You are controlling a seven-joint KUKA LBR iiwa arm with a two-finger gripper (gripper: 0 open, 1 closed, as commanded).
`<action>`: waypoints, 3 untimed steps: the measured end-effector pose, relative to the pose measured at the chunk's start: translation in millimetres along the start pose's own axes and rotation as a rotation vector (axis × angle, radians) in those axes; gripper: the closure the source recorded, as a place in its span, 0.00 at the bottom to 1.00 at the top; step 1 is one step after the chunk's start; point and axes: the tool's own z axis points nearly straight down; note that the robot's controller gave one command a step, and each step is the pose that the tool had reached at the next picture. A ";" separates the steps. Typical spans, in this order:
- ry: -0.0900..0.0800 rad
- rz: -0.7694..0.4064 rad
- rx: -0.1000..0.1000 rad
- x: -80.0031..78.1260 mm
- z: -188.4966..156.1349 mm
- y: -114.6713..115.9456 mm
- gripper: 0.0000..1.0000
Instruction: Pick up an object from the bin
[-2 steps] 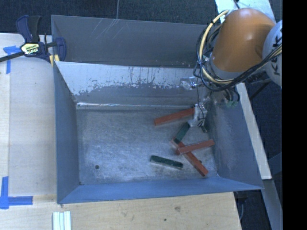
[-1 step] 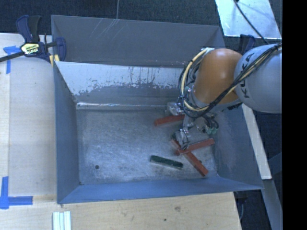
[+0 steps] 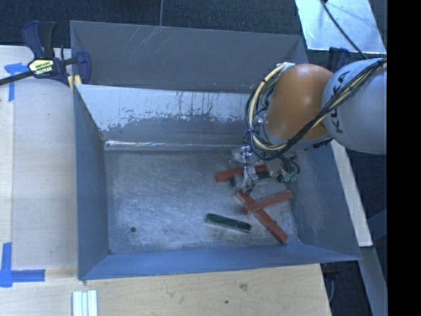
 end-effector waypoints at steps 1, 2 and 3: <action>-0.004 -0.019 0.003 12.8 -99.4 -4.3 1.00; 0.004 -0.018 0.000 14.1 -94.3 -3.9 0.00; 0.013 -0.096 -0.001 5.7 7.6 -7.0 0.00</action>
Offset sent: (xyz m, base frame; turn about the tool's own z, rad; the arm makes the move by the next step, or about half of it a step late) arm -0.0150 -0.0056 0.0937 -0.0217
